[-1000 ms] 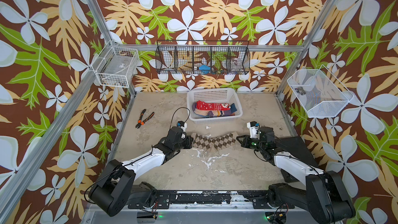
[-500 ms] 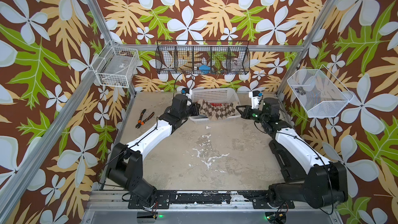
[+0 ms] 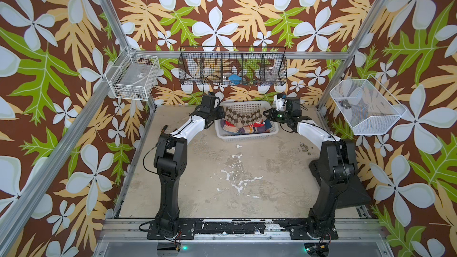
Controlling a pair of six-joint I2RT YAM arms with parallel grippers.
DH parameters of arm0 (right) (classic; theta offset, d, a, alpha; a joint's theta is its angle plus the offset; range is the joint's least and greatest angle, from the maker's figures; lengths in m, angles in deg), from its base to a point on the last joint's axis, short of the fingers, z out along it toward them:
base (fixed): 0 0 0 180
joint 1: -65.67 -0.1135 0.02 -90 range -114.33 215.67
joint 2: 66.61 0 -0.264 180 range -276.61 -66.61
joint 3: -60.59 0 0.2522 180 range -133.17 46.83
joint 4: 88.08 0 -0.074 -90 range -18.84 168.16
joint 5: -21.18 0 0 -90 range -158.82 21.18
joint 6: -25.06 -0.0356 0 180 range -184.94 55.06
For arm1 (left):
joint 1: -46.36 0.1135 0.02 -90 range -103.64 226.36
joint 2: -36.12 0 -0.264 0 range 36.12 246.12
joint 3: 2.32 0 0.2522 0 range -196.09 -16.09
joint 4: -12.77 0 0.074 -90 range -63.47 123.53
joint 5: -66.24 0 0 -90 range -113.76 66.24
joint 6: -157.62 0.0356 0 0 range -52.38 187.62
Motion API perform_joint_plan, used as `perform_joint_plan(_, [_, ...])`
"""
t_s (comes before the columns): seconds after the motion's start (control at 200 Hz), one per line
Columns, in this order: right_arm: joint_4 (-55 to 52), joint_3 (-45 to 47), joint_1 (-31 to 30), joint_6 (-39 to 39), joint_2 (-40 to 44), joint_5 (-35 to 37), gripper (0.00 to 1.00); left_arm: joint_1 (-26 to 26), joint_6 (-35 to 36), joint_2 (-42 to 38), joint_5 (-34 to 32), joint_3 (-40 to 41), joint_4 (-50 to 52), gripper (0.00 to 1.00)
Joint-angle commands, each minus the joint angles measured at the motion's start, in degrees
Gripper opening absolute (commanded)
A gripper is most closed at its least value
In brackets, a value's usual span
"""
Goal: Place the socks together as a pair
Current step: Place a pair of socks in the bin.
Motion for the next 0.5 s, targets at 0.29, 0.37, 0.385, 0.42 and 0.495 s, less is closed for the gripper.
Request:
perform_joint_plan(0.29, [-8.3, -6.8, 2.2, 5.3, -7.2, 3.6, 0.11, 0.5, 3.9, 9.2, 3.4, -9.3, 8.4, 0.24])
perform_joint_plan(0.37, [-8.2, -6.6, 2.2, 5.5, -6.5, 3.2, 0.26, 0.5, 4.2, 8.1, 3.0, -8.4, 8.1, 0.36])
perform_joint_plan(0.385, [-8.1, -6.6, 2.2, 5.5, -6.3, 3.1, 0.28, 0.5, 4.3, 7.7, 2.9, -8.2, 8.1, 0.37])
perform_joint_plan(0.42, [-7.9, -6.4, 2.2, 5.2, -5.6, 2.8, 0.32, 0.5, 4.4, 6.7, 2.5, -7.7, 7.9, 0.39])
perform_joint_plan(0.495, [-8.4, -6.6, 2.2, 5.2, -4.0, 2.6, 0.36, 0.4, 4.4, 4.2, 1.6, -6.3, 7.4, 0.41])
